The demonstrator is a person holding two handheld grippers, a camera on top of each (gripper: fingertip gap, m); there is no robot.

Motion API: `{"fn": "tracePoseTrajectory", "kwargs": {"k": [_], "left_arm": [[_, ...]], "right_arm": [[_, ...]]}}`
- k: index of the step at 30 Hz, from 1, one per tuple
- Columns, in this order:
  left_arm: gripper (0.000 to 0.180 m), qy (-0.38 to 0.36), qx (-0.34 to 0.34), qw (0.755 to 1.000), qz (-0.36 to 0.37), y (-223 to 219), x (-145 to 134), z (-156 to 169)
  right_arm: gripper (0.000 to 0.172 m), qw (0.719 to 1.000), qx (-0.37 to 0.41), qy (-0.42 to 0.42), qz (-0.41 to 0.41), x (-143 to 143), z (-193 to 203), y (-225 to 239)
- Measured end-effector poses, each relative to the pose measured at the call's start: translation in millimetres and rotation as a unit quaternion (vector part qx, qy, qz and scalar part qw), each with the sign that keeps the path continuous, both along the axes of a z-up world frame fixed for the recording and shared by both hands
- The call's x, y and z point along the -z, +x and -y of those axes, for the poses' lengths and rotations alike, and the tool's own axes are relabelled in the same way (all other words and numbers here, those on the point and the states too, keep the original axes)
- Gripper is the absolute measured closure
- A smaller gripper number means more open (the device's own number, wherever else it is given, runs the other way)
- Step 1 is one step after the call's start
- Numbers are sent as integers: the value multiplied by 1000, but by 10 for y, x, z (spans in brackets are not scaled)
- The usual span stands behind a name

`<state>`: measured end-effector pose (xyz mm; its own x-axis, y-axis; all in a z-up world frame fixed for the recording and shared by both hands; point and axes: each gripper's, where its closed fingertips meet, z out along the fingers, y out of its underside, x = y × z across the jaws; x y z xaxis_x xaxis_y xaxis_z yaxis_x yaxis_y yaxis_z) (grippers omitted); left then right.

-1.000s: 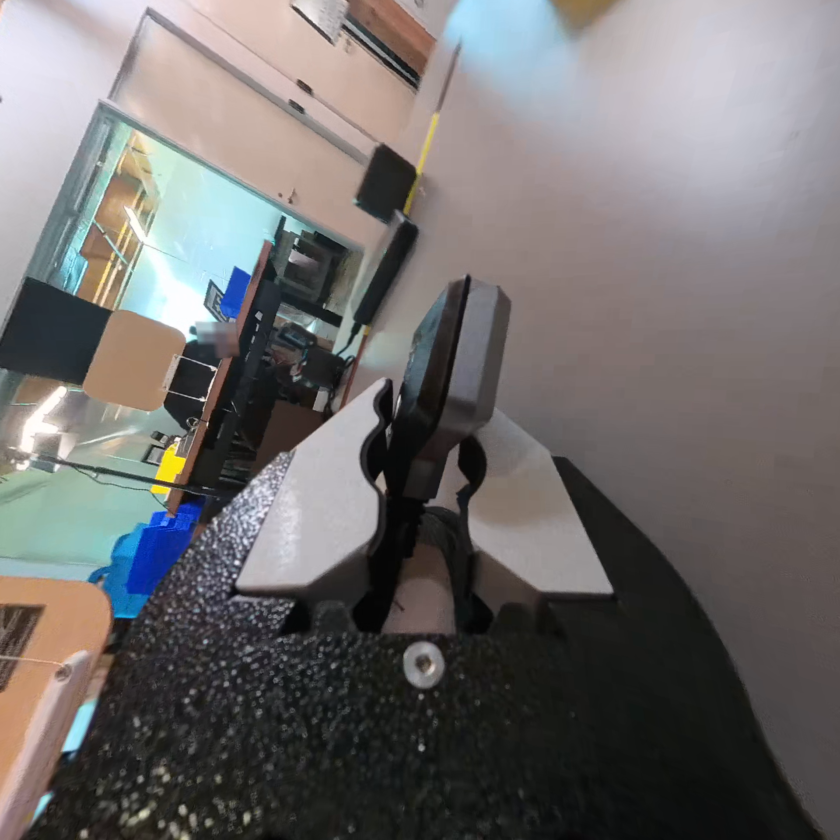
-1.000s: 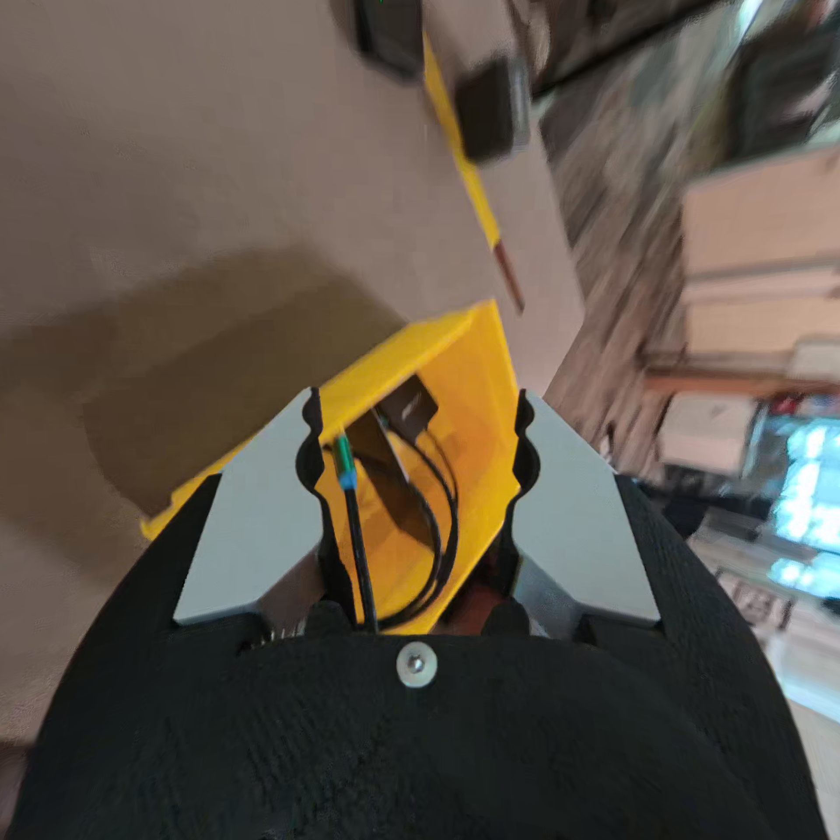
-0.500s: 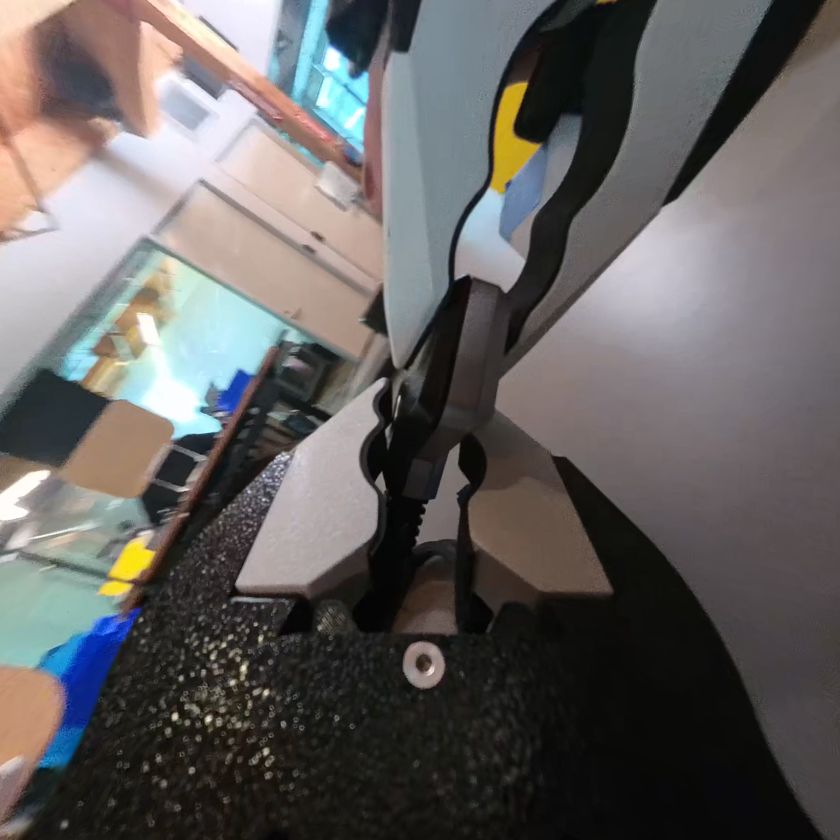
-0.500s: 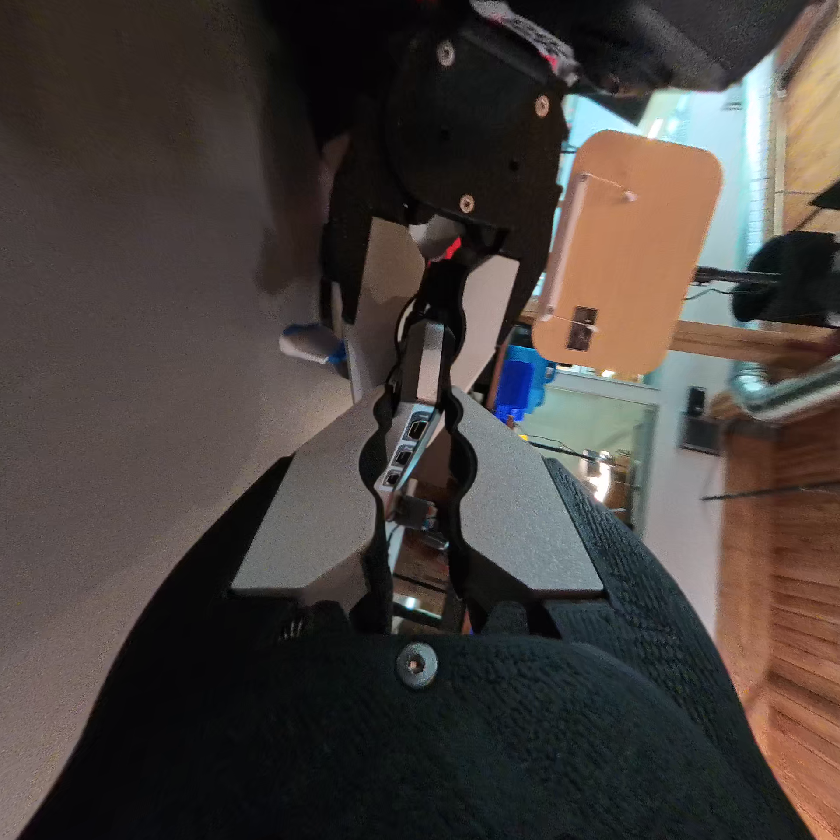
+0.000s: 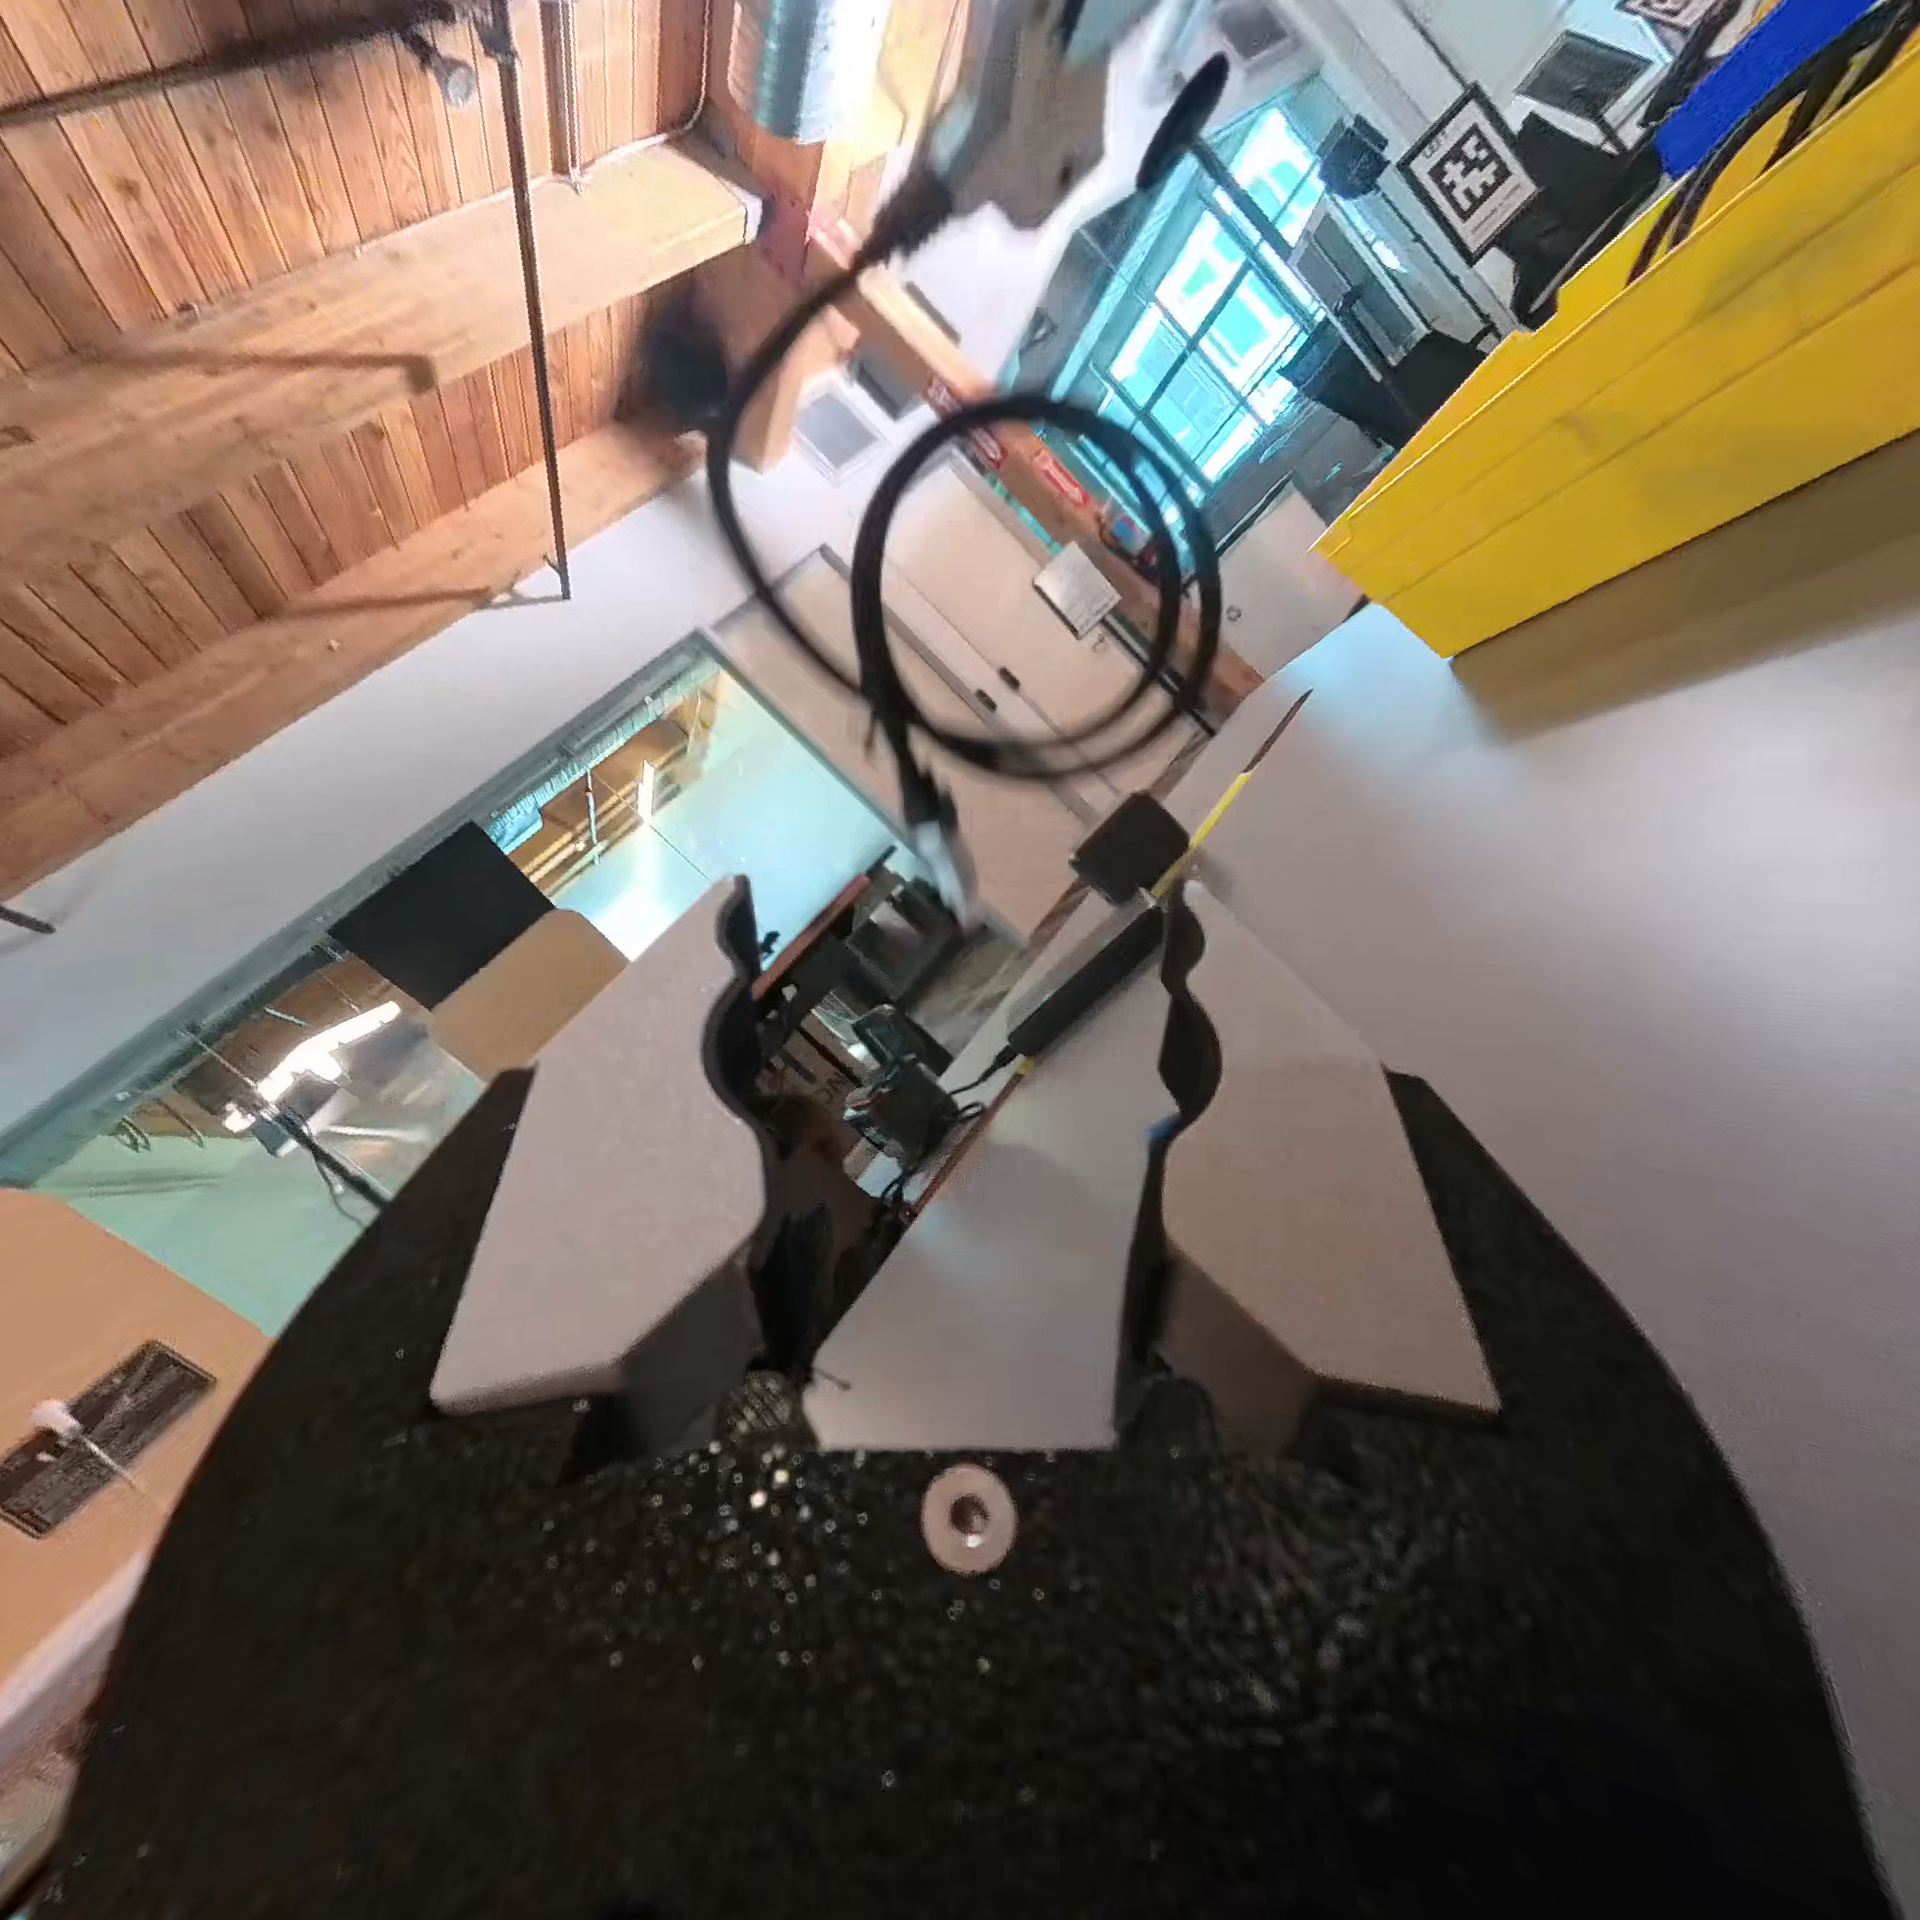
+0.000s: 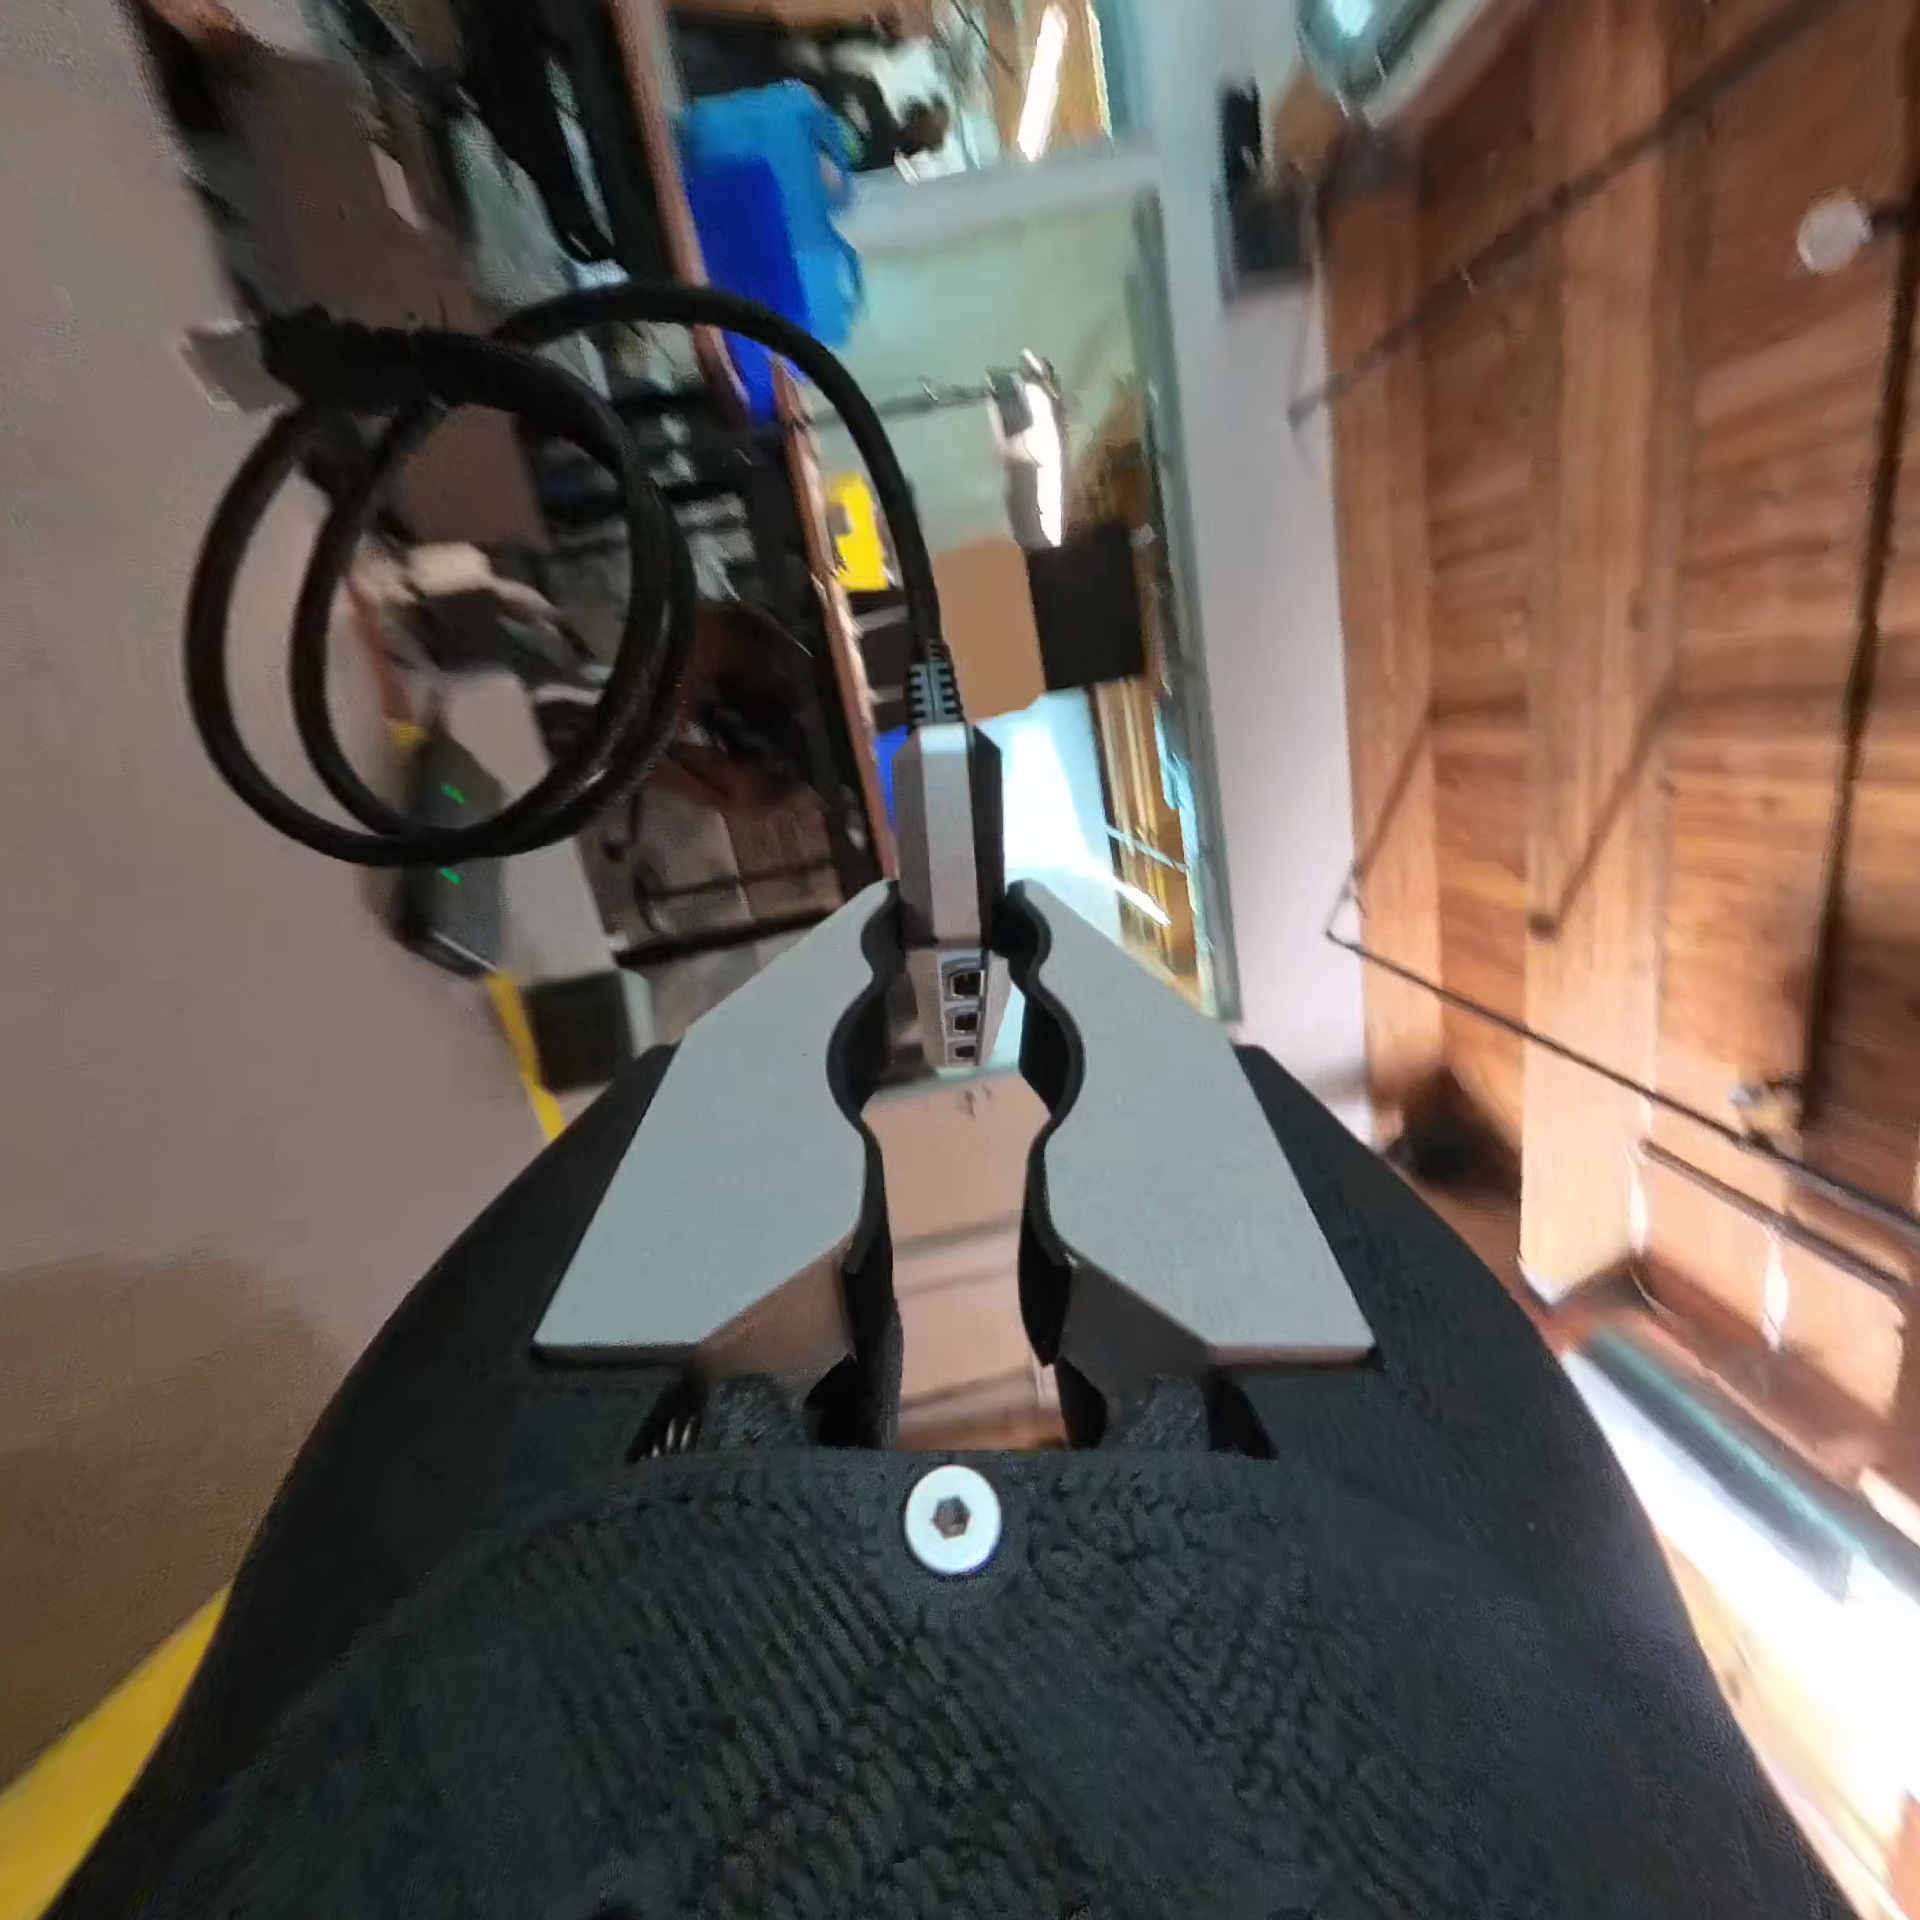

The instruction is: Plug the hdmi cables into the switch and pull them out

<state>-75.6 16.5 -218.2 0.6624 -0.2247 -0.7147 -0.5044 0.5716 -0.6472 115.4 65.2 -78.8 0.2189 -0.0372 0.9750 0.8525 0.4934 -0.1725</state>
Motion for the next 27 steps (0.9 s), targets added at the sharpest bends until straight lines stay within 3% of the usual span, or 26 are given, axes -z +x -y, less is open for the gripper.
{"fn": "tracePoseTrajectory", "kwargs": {"k": [6, 11, 14, 18, 22, 25, 27], "left_arm": [[111, -38, -7, 999, 33, -120, 42, -107], [113, -50, -13, 998, 47, -172, 48, -150], [114, -55, -11, 997, 46, -156, 64, -167], [114, -59, -11, 998, 28, -107, 114, -174], [116, -61, -12, 998, 21, -102, 134, -173], [117, -68, -10, 997, 25, -115, 143, -185], [117, -71, -10, 997, 27, -122, 146, -194]], "right_arm": [[155, 990, 127, 44, -37, -762, -8, 1271], [155, 977, 206, 21, 40, -875, -82, 2022], [155, 963, 240, -40, 119, -560, -280, 2263], [154, 927, 263, -179, 200, 286, -663, 2408], [153, 887, 264, -373, 69, 1001, -1020, 2450], [153, 801, 326, -501, -22, 1418, -1150, 2730], [154, 760, 374, -530, -38, 1662, -1216, 2957]]}}
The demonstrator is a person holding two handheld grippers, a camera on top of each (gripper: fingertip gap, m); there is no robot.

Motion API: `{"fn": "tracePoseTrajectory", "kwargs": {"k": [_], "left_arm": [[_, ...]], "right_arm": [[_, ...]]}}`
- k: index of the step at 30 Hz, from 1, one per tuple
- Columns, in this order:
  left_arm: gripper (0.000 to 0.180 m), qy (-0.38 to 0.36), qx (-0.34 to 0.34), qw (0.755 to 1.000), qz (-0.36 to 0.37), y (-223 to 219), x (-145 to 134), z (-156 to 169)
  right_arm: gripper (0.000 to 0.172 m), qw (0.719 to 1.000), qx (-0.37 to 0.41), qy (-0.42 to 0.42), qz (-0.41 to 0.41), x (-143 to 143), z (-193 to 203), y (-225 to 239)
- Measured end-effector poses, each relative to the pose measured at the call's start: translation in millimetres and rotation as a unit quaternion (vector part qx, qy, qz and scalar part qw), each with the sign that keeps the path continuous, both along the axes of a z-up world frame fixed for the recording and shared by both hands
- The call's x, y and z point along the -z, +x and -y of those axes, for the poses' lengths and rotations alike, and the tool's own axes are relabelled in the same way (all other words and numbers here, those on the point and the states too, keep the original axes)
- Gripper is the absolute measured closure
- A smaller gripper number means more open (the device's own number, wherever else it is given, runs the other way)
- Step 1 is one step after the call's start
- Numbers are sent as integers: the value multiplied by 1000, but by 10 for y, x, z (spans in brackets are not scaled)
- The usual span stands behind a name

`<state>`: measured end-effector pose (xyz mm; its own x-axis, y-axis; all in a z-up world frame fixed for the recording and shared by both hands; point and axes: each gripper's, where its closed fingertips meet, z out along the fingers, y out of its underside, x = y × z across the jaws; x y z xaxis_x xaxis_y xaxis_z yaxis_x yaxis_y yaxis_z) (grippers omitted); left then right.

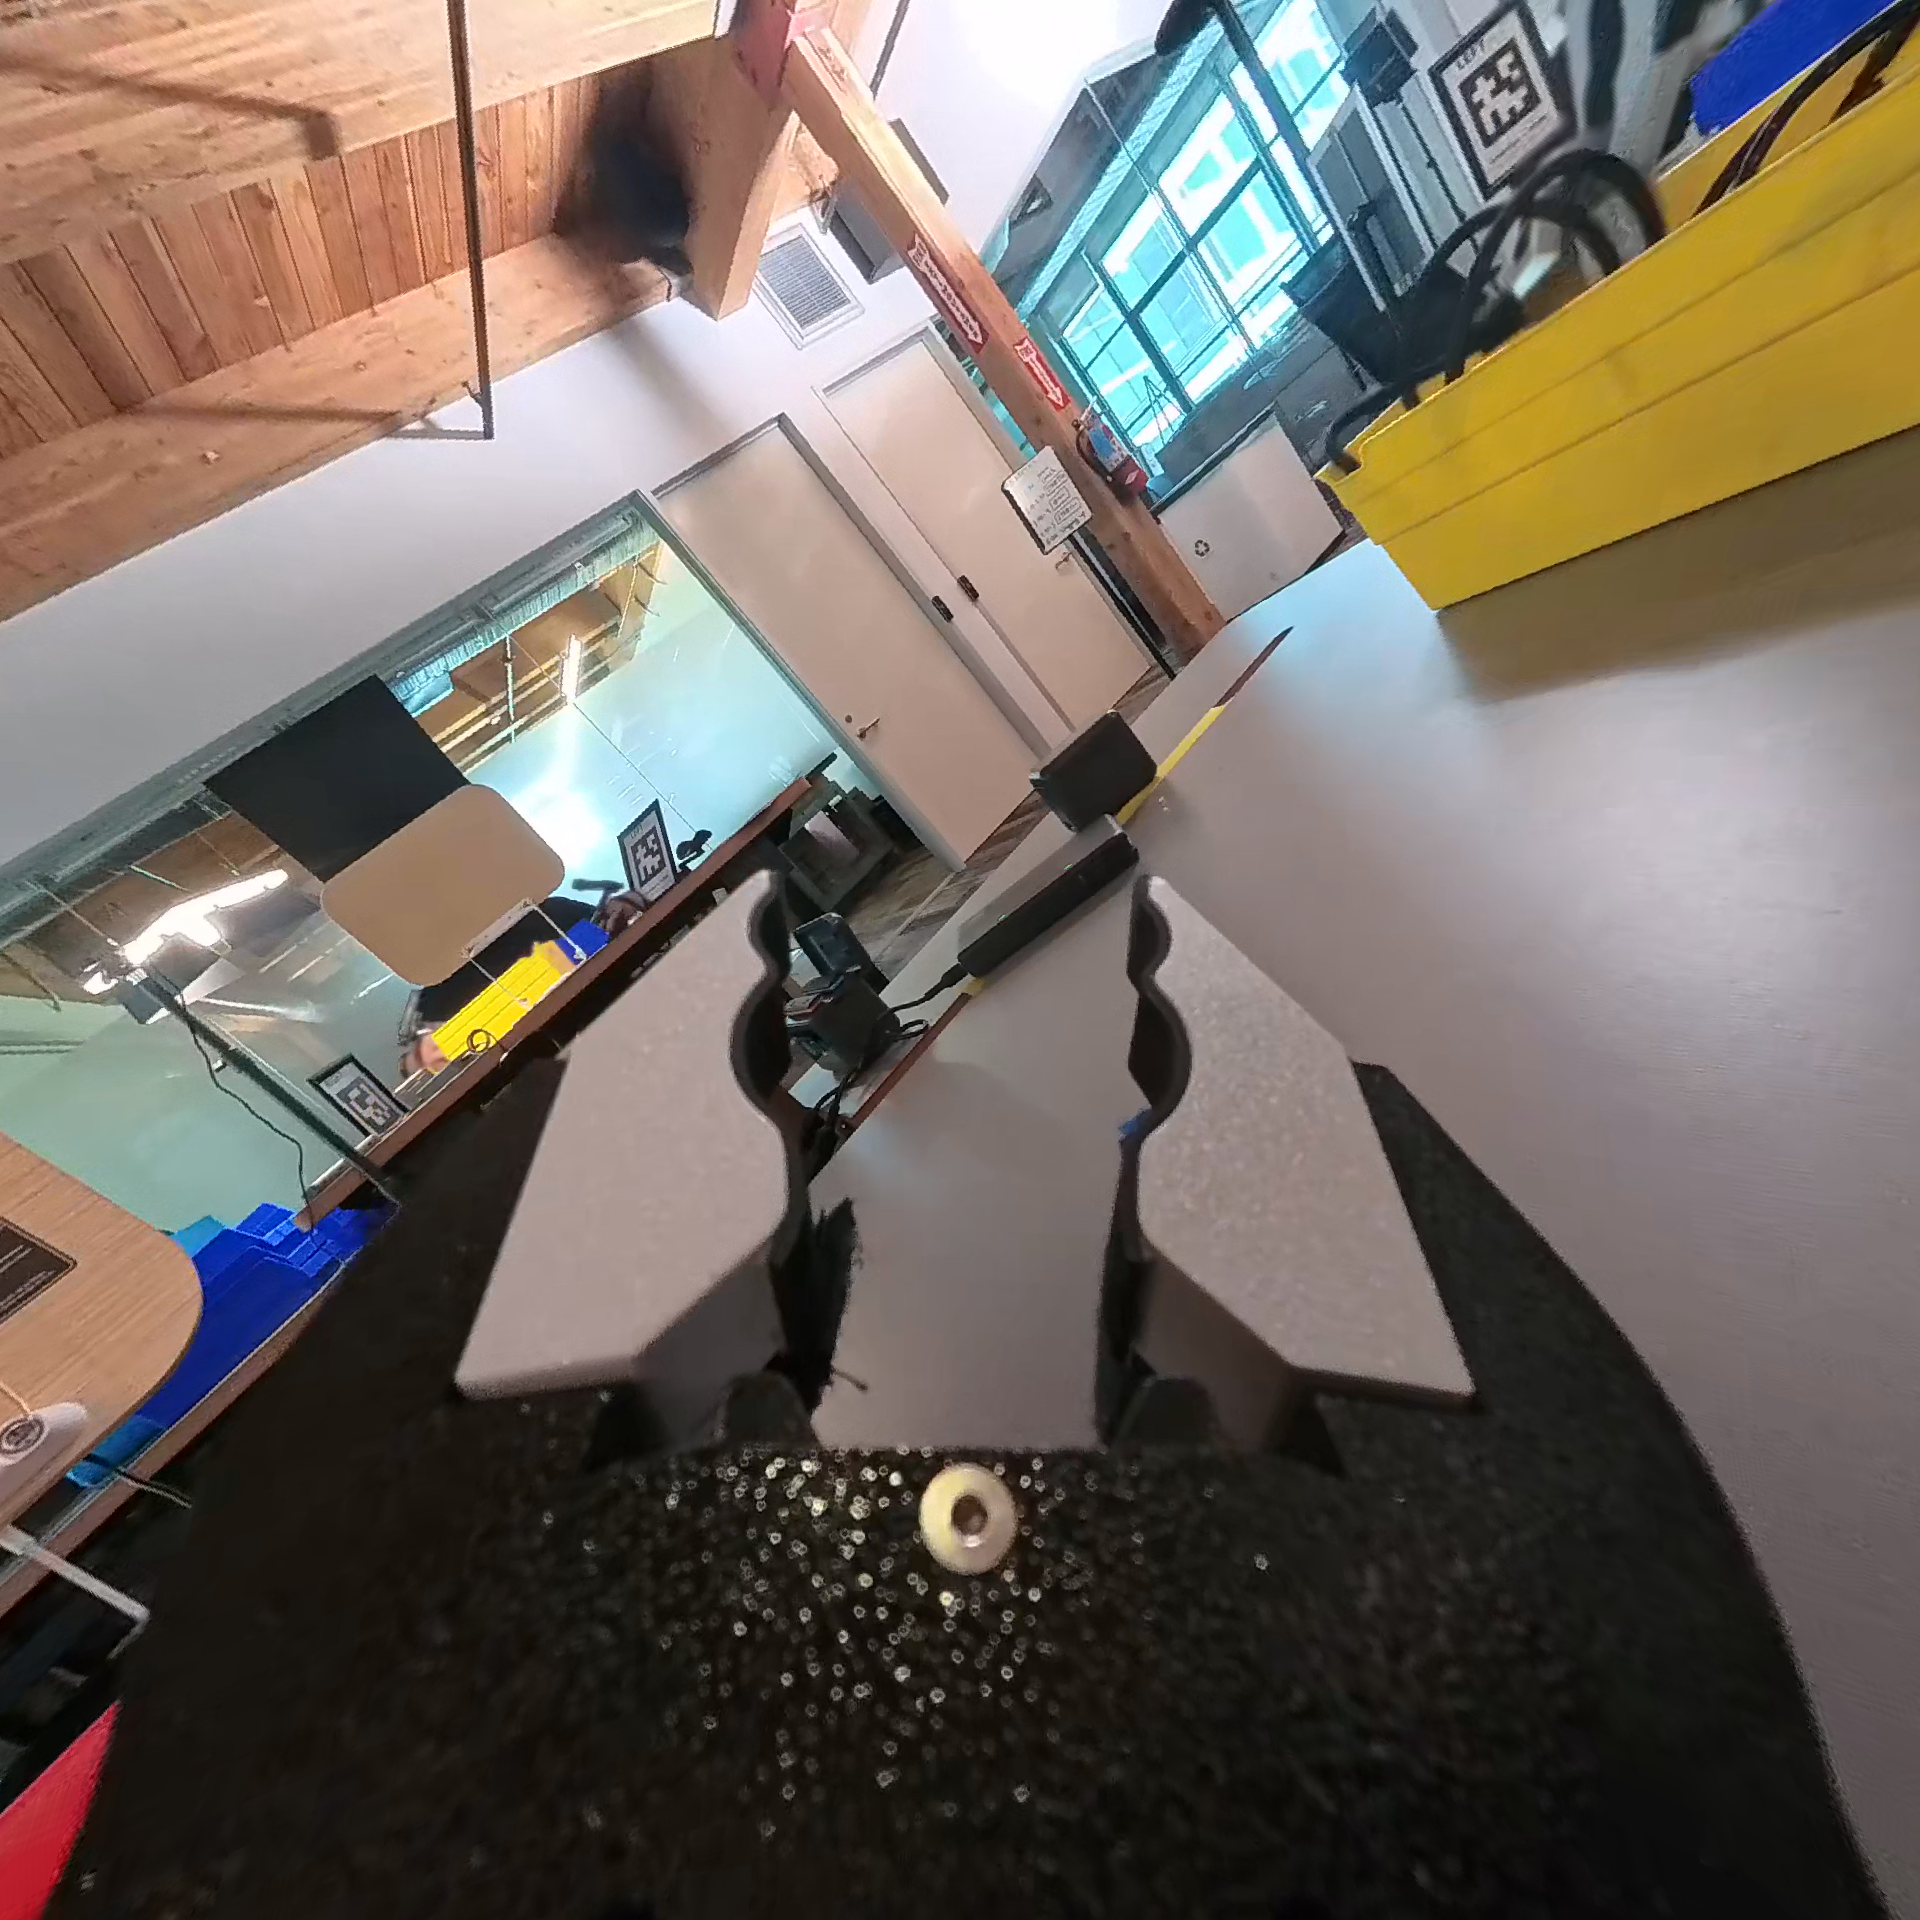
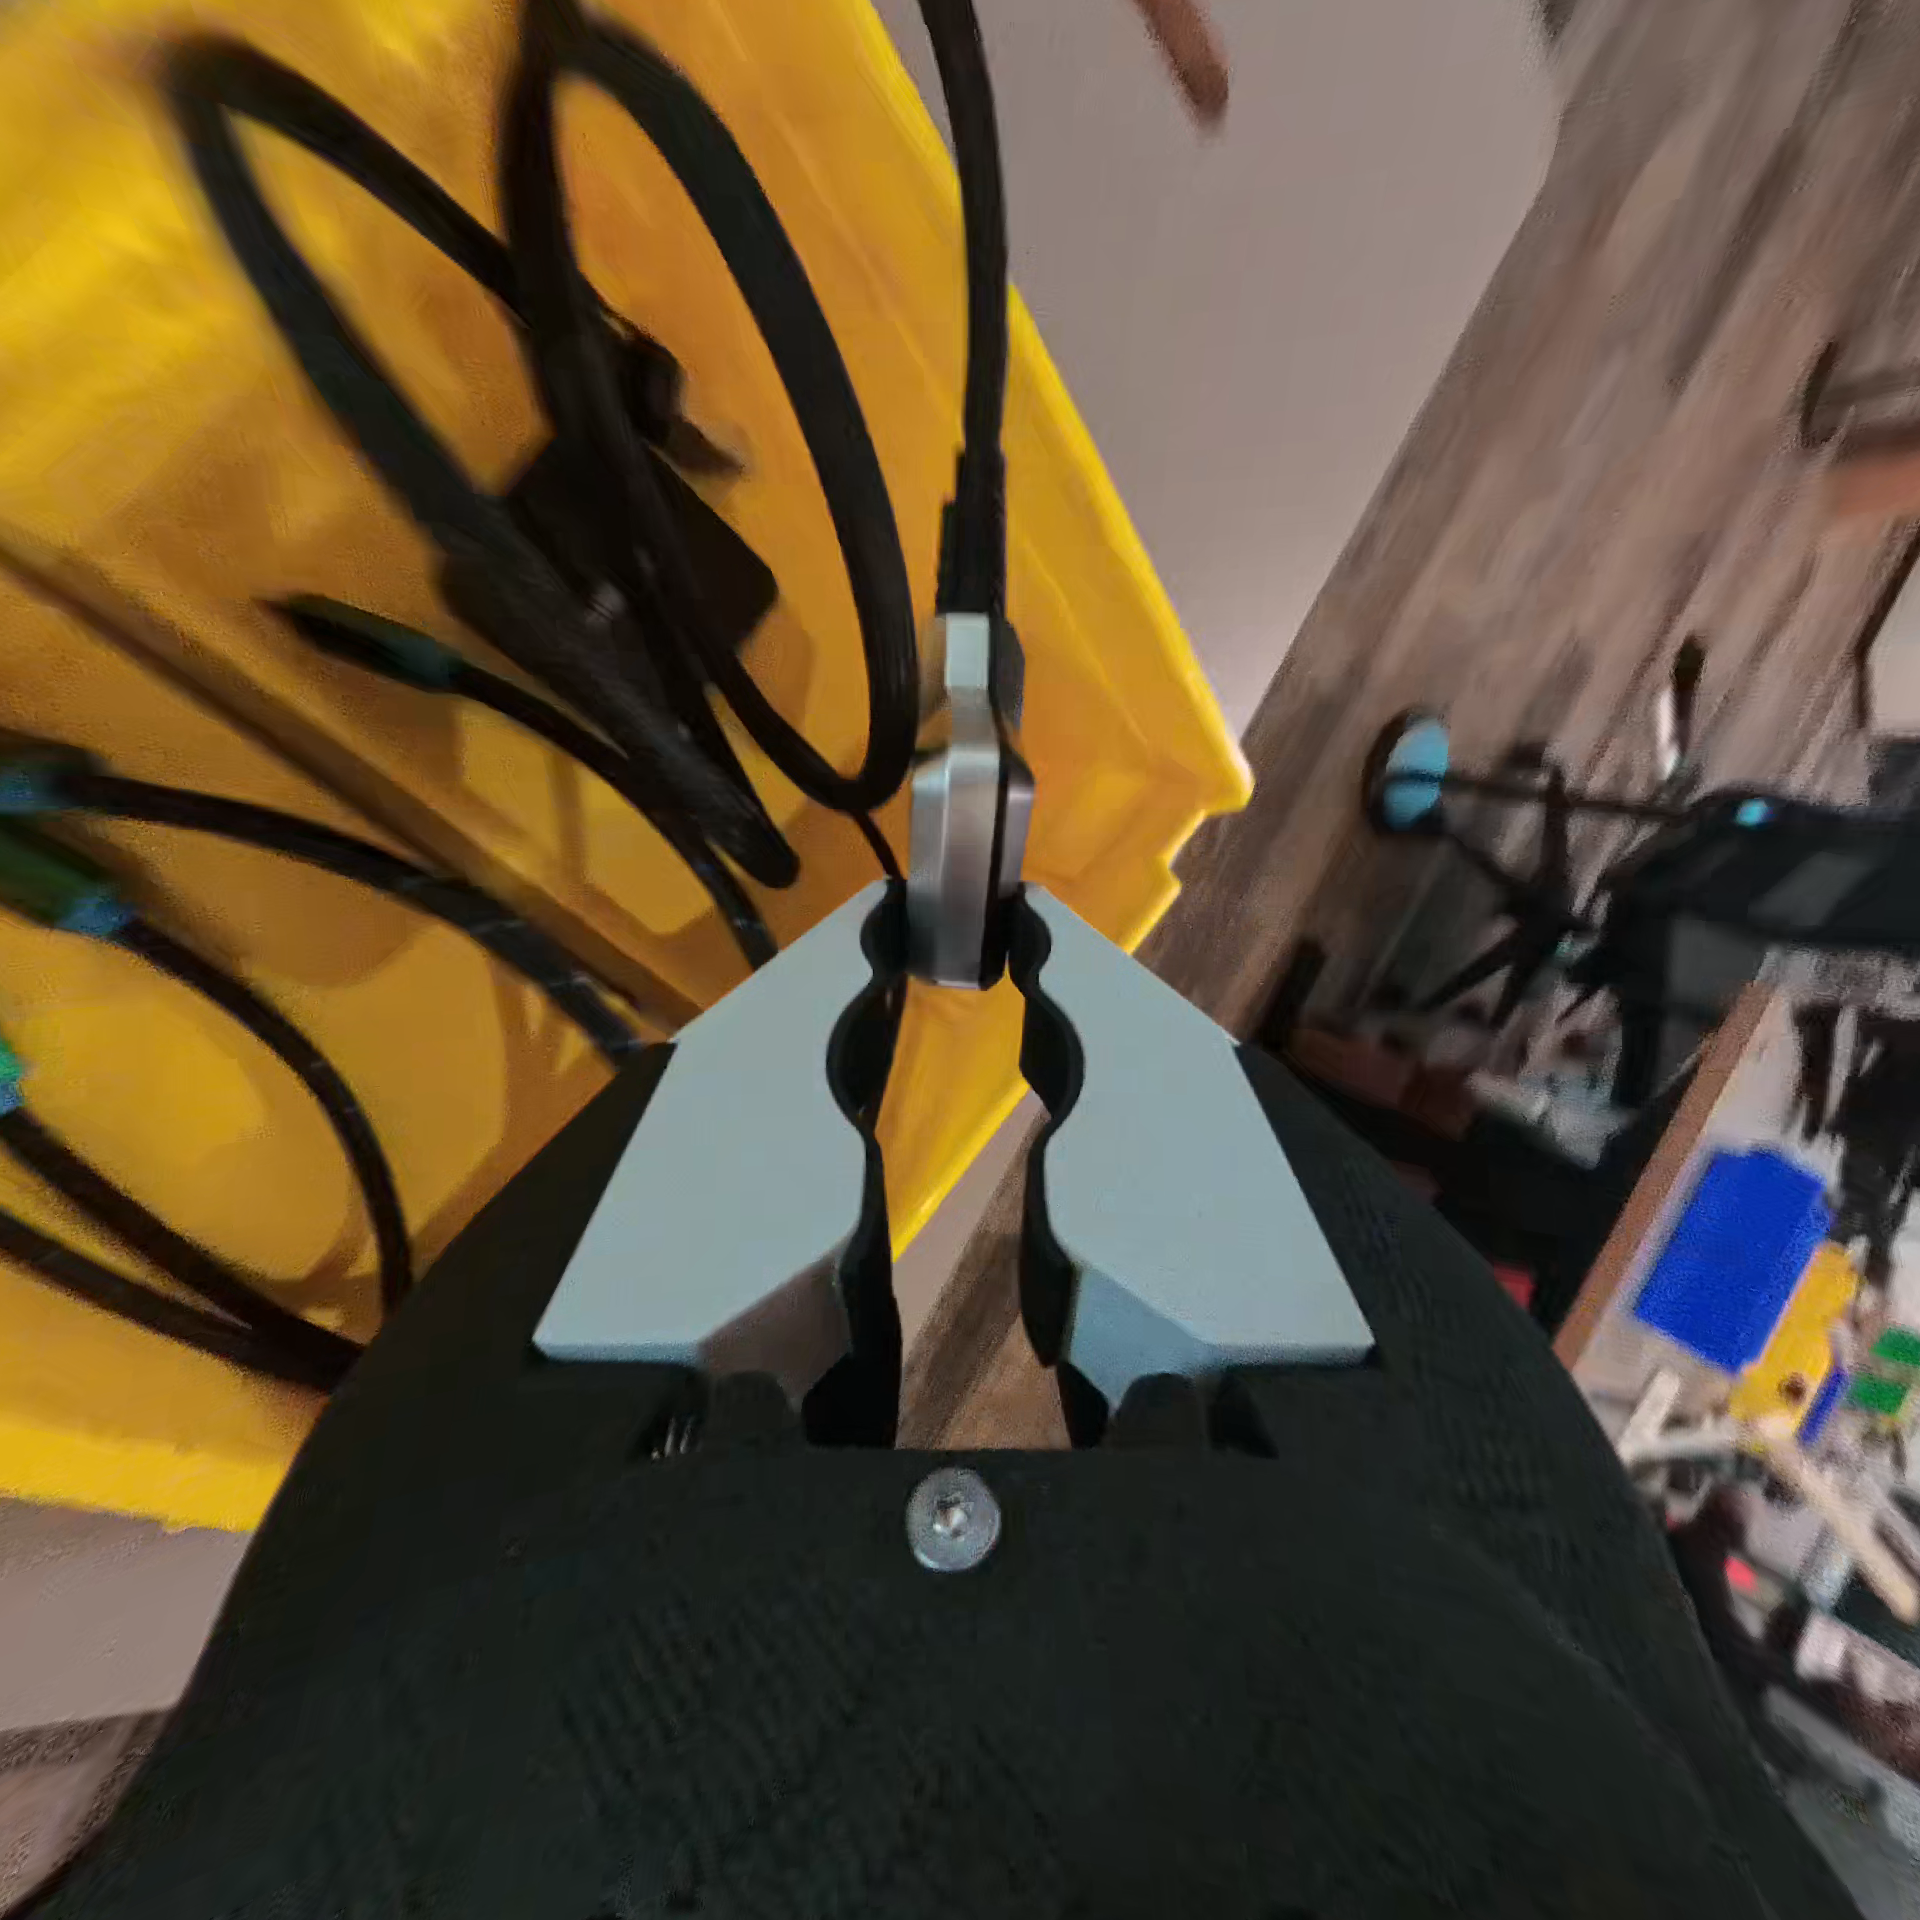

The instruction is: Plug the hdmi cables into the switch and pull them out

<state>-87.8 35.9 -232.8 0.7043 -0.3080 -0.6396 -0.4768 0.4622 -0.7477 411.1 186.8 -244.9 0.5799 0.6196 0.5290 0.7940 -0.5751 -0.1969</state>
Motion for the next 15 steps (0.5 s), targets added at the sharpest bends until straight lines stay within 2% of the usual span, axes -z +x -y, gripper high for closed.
{"fn": "tracePoseTrajectory", "kwargs": {"k": [3, 5, 8, 10, 12, 13, 15], "left_arm": [[119, -18, 9, 1000, -2, 32, 44, -2], [119, -56, 27, 998, 3, 81, 112, 2], [108, -106, 32, 994, 17, 96, 204, -47], [103, -124, 30, 992, 25, 84, 240, -84], [101, -130, 31, 990, 35, 72, 231, -93], [100, -133, 32, 990, 42, 70, 221, -93], [97, -144, 27, 988, 58, 53, 200, -108]], "right_arm": [[153, 996, 63, -66, 5, 333, 69, 174], [148, 996, 69, -51, 5, 337, 62, 150], [116, 998, 29, 62, -14, -48, 39, -65], [87, 987, 23, 154, -41, -391, 134, -154], [72, 969, 50, 227, -86, -645, 323, -111], [64, 960, 70, 244, -116, -681, 442, -56], [55, 947, 127, 238, -172, -559, 679, 125]]}}
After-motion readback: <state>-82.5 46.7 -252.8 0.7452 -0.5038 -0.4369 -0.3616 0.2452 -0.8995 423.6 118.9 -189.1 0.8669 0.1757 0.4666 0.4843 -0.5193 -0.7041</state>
